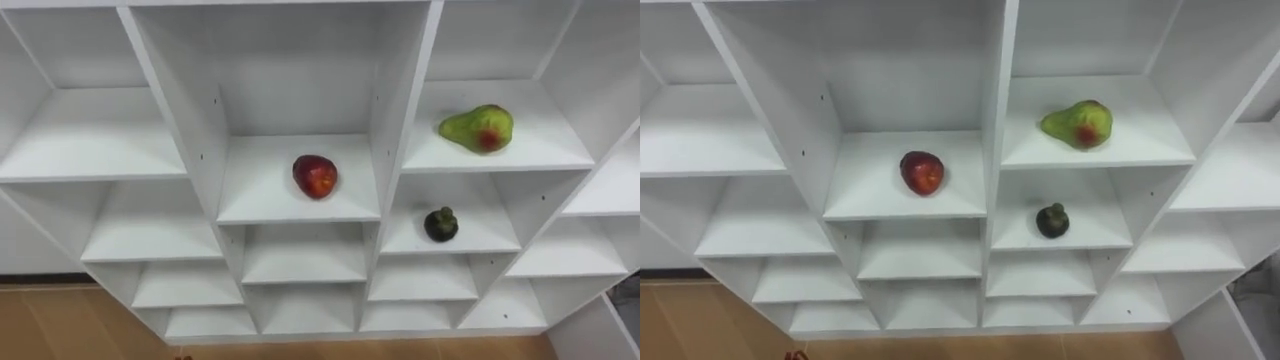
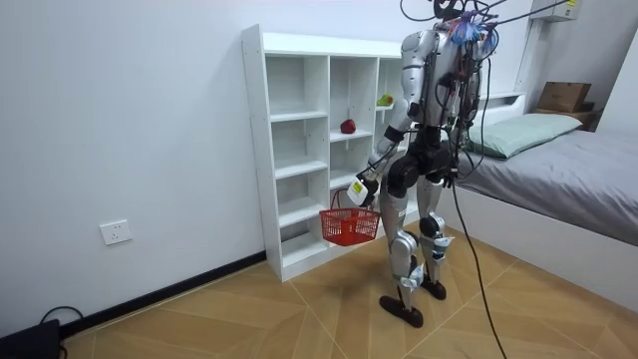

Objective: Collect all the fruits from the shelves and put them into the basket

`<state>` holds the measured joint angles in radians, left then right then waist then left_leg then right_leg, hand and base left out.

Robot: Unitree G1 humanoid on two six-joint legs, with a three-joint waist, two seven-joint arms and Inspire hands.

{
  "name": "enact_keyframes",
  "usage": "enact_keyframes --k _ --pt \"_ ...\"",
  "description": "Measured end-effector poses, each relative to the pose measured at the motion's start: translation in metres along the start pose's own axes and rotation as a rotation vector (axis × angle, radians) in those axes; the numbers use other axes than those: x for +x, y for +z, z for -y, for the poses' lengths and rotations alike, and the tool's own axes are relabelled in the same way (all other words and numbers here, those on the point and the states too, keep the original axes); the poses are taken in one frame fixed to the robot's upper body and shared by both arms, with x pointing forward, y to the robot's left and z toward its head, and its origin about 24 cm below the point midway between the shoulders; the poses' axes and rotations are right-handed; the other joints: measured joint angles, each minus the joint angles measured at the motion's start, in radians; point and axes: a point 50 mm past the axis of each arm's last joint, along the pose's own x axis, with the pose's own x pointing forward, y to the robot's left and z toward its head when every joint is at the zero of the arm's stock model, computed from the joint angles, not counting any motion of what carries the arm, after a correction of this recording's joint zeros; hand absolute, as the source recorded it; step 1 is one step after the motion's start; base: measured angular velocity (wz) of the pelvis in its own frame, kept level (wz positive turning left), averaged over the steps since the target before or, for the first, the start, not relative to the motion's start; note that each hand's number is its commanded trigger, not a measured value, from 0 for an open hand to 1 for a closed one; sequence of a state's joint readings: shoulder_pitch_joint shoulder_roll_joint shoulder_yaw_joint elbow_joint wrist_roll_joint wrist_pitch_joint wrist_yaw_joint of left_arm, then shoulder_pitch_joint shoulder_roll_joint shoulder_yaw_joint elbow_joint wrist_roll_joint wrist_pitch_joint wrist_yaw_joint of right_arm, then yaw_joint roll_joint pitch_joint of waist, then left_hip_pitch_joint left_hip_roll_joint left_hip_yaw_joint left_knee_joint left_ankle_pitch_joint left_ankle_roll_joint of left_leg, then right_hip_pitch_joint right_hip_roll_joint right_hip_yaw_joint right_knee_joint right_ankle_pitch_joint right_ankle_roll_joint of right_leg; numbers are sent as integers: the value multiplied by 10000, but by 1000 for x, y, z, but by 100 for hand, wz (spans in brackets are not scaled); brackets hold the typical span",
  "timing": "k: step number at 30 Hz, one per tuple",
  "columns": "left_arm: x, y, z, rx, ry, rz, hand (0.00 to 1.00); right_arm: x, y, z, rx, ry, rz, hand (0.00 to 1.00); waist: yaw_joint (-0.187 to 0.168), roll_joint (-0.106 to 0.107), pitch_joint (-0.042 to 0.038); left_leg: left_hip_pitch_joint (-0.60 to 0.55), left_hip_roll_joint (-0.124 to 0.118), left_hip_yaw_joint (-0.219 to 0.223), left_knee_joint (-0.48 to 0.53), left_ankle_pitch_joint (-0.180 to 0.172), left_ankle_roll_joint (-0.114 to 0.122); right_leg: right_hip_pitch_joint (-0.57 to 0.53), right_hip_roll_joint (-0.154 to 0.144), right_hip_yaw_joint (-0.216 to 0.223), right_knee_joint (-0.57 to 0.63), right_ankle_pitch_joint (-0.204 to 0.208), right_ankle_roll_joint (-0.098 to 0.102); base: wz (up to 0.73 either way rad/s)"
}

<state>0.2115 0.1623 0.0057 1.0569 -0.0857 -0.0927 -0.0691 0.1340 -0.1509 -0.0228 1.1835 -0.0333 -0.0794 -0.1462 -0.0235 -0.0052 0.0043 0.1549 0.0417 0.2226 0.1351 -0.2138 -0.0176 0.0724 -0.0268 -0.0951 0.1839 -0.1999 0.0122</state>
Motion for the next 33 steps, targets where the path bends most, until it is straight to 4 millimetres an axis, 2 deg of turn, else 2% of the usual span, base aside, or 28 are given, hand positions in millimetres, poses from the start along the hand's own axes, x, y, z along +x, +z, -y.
enact_keyframes --k 3,6,14,16,19,24,33 --pt "0 3 1 38 -36 168 100 -1 15 2 553 -111 934 0 -34 2 2 -119 8 -1 0 1 1 -162 15 57 18 79 -10 -9" --pt "0 7 2 140 -109 439 100 -4 25 3 805 -161 1790 0 -49 12 -34 -190 7 -1 8 1 2 -213 16 67 16 144 -7 -3" --pt "-1 11 4 296 -248 858 100 -19 47 5 1121 -346 3707 0 -222 53 -42 -255 7 7 17 1 2 -283 17 71 15 151 -4 -1" --pt "-1 14 4 332 -260 989 100 -23 54 6 1196 -389 4154 0 -246 57 -77 -359 7 31 19 3 4 -437 17 104 32 152 -4 -7" --pt "-1 18 5 435 -323 1188 100 -33 64 9 1243 -585 4954 0 -256 63 -69 -421 16 102 22 4 7 -554 27 142 48 202 -15 -10" --pt "-1 26 5 665 -616 1522 100 -58 100 18 1785 -1162 7128 0 -298 92 -81 -366 43 281 19 4 6 -572 94 383 7 254 -15 -11" --pt "-2 27 7 787 -840 1656 100 -86 136 30 2742 -2337 9152 0 -365 44 -57 -391 54 572 13 3 5 -773 139 696 76 286 -9 -11"
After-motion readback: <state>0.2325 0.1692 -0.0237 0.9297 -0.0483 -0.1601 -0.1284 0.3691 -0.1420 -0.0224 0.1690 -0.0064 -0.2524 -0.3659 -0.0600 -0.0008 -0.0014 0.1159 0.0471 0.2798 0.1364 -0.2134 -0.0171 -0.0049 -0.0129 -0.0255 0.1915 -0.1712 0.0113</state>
